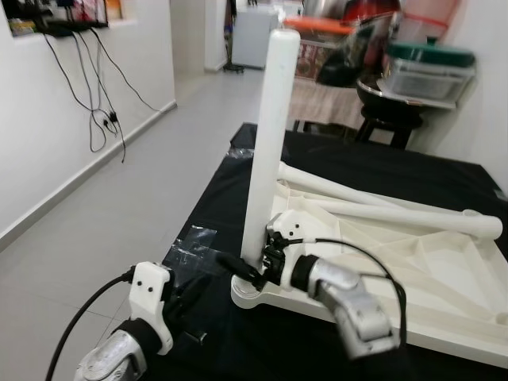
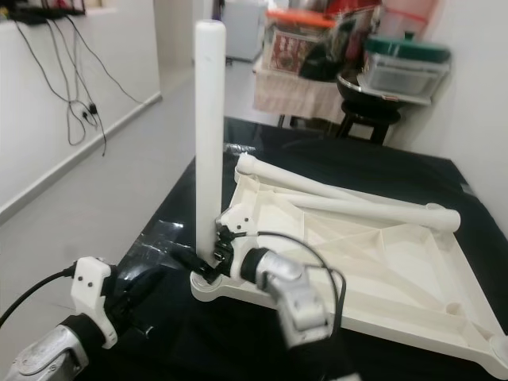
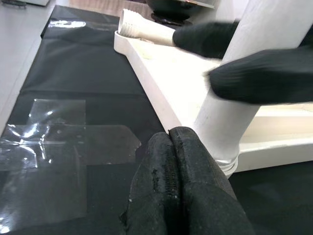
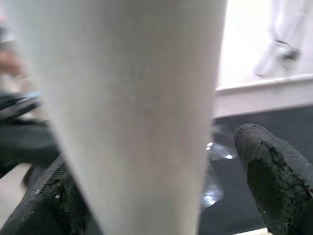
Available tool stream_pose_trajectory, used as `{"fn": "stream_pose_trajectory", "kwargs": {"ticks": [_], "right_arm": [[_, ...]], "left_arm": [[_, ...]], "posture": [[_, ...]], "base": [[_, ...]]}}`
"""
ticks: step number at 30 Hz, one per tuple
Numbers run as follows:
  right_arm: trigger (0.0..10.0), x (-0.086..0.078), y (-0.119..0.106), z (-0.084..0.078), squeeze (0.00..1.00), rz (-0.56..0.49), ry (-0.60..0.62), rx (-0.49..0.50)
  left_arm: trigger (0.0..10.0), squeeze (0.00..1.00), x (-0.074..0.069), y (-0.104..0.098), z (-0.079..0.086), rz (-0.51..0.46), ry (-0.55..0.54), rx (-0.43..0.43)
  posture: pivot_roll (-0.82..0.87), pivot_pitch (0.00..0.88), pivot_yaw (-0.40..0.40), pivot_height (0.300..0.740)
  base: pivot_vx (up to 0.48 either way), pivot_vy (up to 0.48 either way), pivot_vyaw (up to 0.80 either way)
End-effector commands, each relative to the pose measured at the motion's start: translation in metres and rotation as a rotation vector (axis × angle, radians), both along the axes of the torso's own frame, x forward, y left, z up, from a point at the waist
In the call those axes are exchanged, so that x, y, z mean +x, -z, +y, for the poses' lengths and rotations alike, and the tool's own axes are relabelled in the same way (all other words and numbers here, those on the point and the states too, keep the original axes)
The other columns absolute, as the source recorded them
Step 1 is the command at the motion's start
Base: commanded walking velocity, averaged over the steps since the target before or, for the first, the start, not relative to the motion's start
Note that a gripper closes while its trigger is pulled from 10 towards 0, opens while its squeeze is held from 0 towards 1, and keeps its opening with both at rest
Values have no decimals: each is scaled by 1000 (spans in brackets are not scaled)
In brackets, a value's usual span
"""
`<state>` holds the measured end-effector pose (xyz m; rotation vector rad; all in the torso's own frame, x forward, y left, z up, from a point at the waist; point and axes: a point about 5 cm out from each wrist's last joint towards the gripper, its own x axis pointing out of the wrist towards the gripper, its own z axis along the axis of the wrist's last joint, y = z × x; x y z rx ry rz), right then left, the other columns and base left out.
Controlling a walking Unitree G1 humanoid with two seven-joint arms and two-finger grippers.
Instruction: Building children table
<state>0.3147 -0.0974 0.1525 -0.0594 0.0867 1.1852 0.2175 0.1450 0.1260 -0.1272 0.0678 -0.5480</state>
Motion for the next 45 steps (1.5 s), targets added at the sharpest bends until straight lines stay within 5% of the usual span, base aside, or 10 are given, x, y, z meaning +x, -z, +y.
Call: {"fn": "stream_pose_trajectory", "kwargs": {"ticks": [1,5,6,19,35,36,38,39,44,45], "right_arm": [[10000,4,5,-1,0,25,-62,8],[10000,12,2,-4,0,29,-69,10],[0,16,-2,-6,0,33,-83,24],[0,21,-5,-21,0,7,-125,41],[0,-8,38,45,0,102,509,162],[10000,-10,38,47,0,87,490,137],[10000,-11,38,47,0,83,487,135],[10000,-12,35,47,1000,94,460,152],[10000,-18,21,50,1000,83,343,183],[10000,-17,14,47,588,38,237,149]], "left_arm": [[10000,0,1,2,-2,5,0,3],[10000,0,1,2,-2,5,-2,3],[10000,0,2,2,-2,5,-1,3],[10000,0,2,3,-3,6,1,1],[10000,0,3,1,4,16,23,7],[10000,0,3,1,5,11,1,7],[10000,0,3,1,5,9,-6,7],[10000,0,3,1,5,8,-8,7],[10000,0,3,2,4,11,-4,5],[10000,0,4,3,3,12,0,3]], "posture": [[151,0,-118,740],[152,0,-118,740],[145,0,-118,740],[137,0,-112,740],[110,0,-83,740],[109,0,-82,740],[109,0,-82,740],[112,0,-86,740],[112,0,-83,740],[114,0,-85,740]], "base": [[0,0,0],[0,0,0],[0,0,0],[0,0,0],[0,0,0],[0,0,0],[0,0,0],[0,0,0],[0,0,0],[0,0,0]]}}
